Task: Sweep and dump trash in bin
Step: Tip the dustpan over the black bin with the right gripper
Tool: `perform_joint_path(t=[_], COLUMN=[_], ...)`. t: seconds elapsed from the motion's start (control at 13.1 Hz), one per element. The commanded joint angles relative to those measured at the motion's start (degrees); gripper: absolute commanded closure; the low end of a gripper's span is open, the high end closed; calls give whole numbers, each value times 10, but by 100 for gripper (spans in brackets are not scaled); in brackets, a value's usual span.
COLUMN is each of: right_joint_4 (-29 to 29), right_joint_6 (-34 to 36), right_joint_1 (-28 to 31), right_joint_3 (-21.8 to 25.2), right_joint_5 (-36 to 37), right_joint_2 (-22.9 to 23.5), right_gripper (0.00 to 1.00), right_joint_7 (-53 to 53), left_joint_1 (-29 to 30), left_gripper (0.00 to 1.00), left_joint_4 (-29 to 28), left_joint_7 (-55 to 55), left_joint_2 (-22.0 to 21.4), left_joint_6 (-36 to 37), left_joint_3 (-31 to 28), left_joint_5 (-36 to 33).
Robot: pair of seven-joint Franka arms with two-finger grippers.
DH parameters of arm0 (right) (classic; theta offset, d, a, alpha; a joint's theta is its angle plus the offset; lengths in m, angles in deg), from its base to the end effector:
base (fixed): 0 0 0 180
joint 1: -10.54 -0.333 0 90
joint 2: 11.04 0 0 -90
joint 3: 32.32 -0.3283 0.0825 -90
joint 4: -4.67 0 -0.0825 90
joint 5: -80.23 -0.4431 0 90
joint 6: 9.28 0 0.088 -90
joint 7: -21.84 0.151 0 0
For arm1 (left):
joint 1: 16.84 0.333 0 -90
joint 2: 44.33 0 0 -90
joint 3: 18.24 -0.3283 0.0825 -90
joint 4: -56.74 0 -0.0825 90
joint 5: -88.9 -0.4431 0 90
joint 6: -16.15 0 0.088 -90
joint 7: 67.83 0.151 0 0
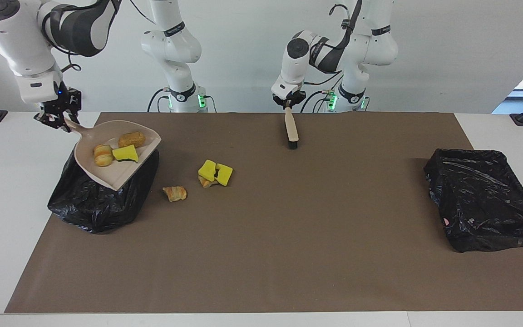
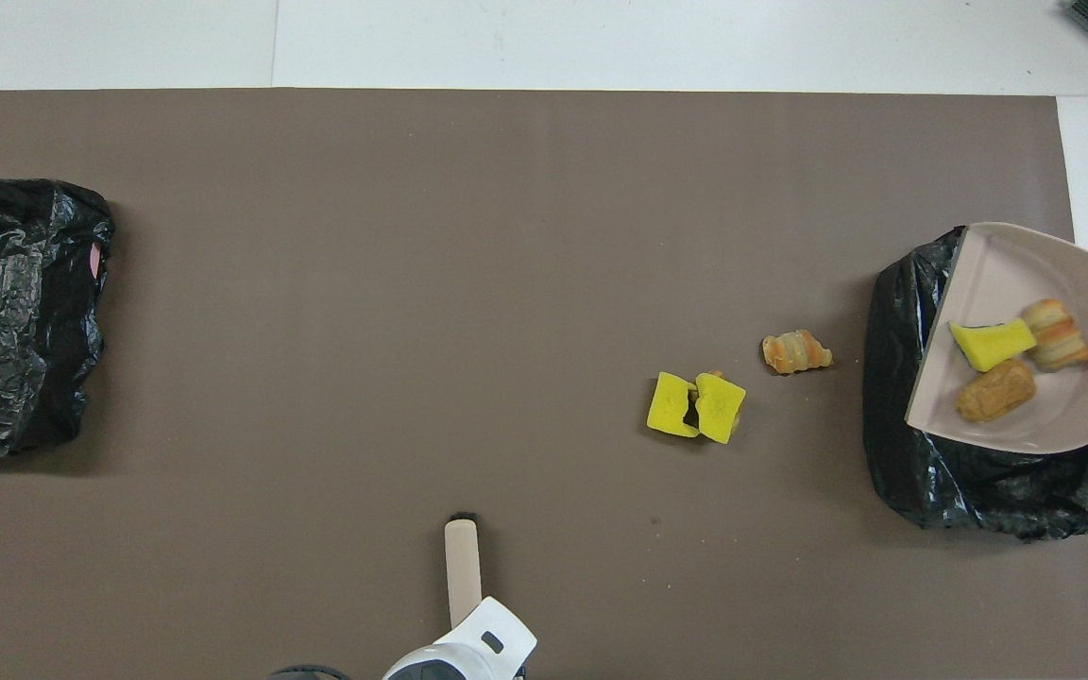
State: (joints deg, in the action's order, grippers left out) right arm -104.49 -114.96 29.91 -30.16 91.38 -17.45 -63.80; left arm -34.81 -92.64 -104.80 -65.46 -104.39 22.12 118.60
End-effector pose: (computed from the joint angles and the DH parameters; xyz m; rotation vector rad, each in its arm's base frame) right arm 0.5417 -0.2396 0.5069 2.4919 1.6451 -0.1769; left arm 0.2147 -0.3711 0.2632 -3.1168 0.0083 0.3931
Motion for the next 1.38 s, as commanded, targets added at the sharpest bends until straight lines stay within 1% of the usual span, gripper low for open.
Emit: perform_joint_path(t=[0.0,0.08,0.23,0.31,0.46,0.54,0.61,0.69,0.76,0.99,1.15,1.3], right_joint_4=[14,14,19,24,25,22,19,17,17,16,14,11], right_joint_6=[-36,-48,-83,-104,-107,-102,-91,-82,-71,-62,-52,-52], right_joint_1=[42,53,77,82,75,66,42,18,6,-24,-35,-36], right_joint_3=[-4,-4,-2,-1,-1,-1,-3,-3,-7,-7,-7,-9], right_joint_5=[55,69,83,98,138,162,227,283,308,355,379,397], right_joint_2=[20,25,43,54,61,60,60,60,59,59,58,56], right_gripper=[100,100,100,100,100,100,100,100,100,100,100,100], right_joint_7=[-42,-52,-82,-90,-80,-53,-19,8,14,13,13,12], left_joint_1=[25,35,56,59,58,57,55,51,51,52,58,59], left_gripper=[13,0,0,0,0,0,0,0,0,0,0,0], left_joint_4=[27,41,73,89,121,146,184,230,271,369,426,473], left_joint_7=[43,55,85,100,103,105,118,151,184,222,250,258], left_joint_2=[45,59,65,65,70,76,84,93,104,131,150,157], left_joint_6=[-11,-10,-5,1,10,27,57,98,132,187,217,227], left_joint_3=[-2,-2,-12,-27,-66,-89,-124,-165,-193,-247,-270,-302], left_joint_5=[9,3,-9,-37,-113,-149,-178,-192,-202,-267,-282,-289])
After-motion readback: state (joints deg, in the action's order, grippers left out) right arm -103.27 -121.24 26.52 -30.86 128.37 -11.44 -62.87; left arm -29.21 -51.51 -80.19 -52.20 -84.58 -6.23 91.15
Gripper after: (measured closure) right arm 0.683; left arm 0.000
